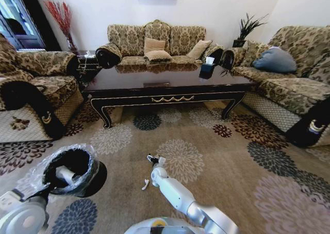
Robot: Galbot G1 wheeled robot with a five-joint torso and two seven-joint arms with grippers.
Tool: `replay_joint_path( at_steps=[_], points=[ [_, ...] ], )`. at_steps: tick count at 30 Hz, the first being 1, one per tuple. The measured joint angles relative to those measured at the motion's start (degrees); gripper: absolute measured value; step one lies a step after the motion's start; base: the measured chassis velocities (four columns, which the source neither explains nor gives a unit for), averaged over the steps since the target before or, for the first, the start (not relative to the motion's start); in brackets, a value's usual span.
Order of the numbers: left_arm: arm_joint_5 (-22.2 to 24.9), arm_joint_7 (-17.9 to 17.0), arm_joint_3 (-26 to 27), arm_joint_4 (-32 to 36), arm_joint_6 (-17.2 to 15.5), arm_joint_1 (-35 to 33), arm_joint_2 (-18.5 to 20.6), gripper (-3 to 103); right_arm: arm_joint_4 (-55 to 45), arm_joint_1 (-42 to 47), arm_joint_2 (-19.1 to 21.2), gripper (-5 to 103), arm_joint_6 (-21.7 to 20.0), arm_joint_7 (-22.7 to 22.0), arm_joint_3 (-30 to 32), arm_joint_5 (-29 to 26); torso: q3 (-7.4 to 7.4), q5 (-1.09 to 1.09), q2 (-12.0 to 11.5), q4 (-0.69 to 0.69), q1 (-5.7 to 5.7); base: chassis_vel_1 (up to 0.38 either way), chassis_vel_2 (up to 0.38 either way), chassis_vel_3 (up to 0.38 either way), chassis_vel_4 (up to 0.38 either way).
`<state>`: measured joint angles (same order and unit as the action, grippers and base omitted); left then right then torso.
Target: Move to the front of the table and pick up the trash from the floor, then place it into the trash bin.
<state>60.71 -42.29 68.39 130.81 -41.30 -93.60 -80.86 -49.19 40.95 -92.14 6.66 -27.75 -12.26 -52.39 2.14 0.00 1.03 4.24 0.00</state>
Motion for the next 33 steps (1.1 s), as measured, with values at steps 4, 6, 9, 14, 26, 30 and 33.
replay_joint_path(
  at_steps=[4, 6, 9, 14, 26, 30, 33],
  points=[
    [-0.17, 0.02, -0.08, 0.0, 0.1, -0.02, -0.26, 2, 1.15, -0.69, 0.0, 100, -0.67, -0.46, 1.29, 1.1, 0.0, 0.0, 0.0, 0.0, 0.0, -0.143, 0.147, 0.139, -0.147],
    [-0.45, 0.08, -0.47, -0.02, 0.17, 0.16, -0.44, 2, 1.43, -0.69, 0.0, 100, -1.44, -0.85, 1.87, 1.78, 0.02, 0.0, 0.0, 0.02, 0.01, -0.124, 0.096, 0.118, -0.114],
    [-0.6, 0.1, -0.7, -0.02, 0.18, 0.21, -0.57, 2, 1.26, -0.39, 0.01, 100, -2.71, -1.24, 2.16, 2.59, 0.03, 0.0, -0.01, 0.02, 0.02, -0.075, 0.075, 0.063, -0.077],
    [-0.9, 0.1, -0.89, -0.02, 0.22, 0.22, -0.75, 2, -1.39, 1.66, 0.0, 100, -3.82, -2.07, 2.75, 3.61, -0.01, 0.0, 0.0, -0.01, 0.0, 0.0, 0.0, 0.0, 0.0],
    [-1.33, 0.11, -1.61, 0.15, 0.38, 0.24, -1.37, 2, -6.02, 6.28, 0.0, 100, -6.04, -8.73, 2.51, 6.95, 0.0, 0.0, 0.0, 0.0, 0.01, 0.0, 0.0, 0.0, 0.0],
    [-1.46, 0.12, -1.67, 0.34, 0.42, 0.01, -1.49, 2, -5.11, 6.29, 0.0, 100, -6.08, -7.71, 2.39, 6.6, 0.0, 0.0, 0.0, 0.0, 0.0, 0.0, 0.0, 0.0, 0.0],
    [-1.46, 0.15, -1.29, 0.61, 0.46, -0.38, -1.55, 2, -4.57, 5.94, 0.0, 103, -6.42, -7.16, 2.41, 5.94, 0.0, 0.0, 0.0, 0.0, 0.01, 0.0, 0.0, 0.0, 0.0]
  ],
)
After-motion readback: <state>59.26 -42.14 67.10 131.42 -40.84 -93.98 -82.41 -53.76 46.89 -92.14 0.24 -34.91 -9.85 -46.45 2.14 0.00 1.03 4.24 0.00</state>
